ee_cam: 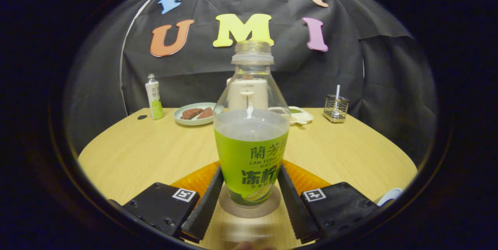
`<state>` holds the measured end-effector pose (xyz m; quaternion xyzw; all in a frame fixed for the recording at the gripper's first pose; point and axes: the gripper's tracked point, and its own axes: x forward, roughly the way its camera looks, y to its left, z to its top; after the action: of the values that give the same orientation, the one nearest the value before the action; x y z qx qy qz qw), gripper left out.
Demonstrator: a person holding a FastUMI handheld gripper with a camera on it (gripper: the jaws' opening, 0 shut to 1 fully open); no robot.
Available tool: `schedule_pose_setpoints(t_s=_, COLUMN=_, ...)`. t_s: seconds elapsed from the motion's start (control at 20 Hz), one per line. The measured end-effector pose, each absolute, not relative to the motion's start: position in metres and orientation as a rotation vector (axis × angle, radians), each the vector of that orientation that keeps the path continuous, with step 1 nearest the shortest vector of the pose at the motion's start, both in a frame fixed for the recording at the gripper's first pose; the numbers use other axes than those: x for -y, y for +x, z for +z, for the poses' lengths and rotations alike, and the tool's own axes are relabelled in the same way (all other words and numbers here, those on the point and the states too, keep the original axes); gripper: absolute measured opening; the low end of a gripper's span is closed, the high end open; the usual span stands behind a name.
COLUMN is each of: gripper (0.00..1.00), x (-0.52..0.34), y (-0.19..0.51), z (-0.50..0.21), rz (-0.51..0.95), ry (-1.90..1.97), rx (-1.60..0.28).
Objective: Take the bottle from table, then pour the juice into the cup, finally place the bottle on the coaster
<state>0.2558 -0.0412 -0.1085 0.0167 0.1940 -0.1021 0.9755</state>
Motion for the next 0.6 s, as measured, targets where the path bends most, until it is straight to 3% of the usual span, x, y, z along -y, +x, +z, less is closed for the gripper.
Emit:
schedule_pose_setpoints(t_s=0.35, gripper=0.99, x=0.034, y=0.251, z=-0.093, rz=-0.157, ry=0.027, rx=-0.359)
schedule_pose_setpoints(t_s=0.6, gripper=0.99, x=0.031, y=0.234, z=-0.083, rz=-0.15, ry=0.043, rx=-0.336)
